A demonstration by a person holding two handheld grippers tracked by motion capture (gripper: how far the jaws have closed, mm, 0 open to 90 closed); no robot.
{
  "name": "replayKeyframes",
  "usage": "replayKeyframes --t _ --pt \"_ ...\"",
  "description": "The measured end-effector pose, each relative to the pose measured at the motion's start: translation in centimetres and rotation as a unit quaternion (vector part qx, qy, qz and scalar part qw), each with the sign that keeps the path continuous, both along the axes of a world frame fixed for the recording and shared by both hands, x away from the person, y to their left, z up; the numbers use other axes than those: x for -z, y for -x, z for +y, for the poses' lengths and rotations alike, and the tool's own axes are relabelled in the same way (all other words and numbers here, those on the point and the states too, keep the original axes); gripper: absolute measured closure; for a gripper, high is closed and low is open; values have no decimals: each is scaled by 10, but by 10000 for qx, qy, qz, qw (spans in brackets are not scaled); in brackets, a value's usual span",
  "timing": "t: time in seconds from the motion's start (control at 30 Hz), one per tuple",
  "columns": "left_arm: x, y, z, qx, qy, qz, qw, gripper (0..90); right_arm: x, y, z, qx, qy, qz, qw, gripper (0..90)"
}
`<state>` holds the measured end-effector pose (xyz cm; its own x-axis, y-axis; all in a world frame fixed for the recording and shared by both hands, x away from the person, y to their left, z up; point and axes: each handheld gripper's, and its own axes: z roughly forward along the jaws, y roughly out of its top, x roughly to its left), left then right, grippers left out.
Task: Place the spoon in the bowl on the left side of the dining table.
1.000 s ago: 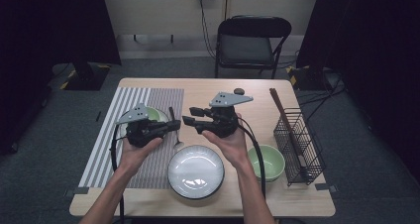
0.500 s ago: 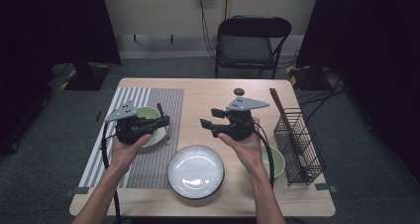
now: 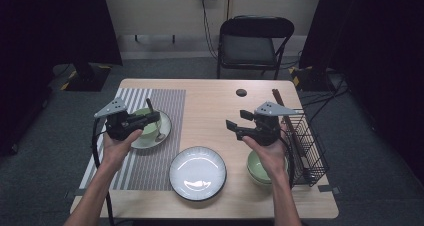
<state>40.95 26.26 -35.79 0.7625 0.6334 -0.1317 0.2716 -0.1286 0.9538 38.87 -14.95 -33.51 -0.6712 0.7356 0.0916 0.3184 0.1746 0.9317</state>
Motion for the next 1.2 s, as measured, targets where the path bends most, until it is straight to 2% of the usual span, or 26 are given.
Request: replayKeyframes --t 0.1,0.2,0.33,0.43,0.53,0.77,0.97,1.03,1.2 --pt "0 -2 4 -59 -15 0 10000 896 -2 2 -10 122 -4 -42 9999 315" --pt "1 -6 9 -122 103 29 9999 896 -2 5 -22 294 -36 -47 9996 281" --pt "-1 -9 15 -184 -21 -7 9998 896 -3 6 -34 493 -154 -34 9987 252" --pt "-1 -10 19 -244 3 -11 9997 896 -9 4 -38 532 -13 -77 9986 244" --pt "-2 -13 25 -295 -65 -12 9995 896 -12 6 -44 641 79 -66 9979 242" --pt "-3 -21 30 -418 -99 -34 9991 896 -5 9 -63 945 41 -32 9955 239" --pt "-2 -29 31 -466 -134 17 9988 897 -5 10 -69 997 28 -55 9950 228" --pt "-2 -32 32 -480 -221 -11 9986 896 -4 10 -70 1024 35 -38 9947 227" --pt "0 -38 35 -613 -266 -19 9978 897 -2 9 -72 1046 85 45 9945 227"
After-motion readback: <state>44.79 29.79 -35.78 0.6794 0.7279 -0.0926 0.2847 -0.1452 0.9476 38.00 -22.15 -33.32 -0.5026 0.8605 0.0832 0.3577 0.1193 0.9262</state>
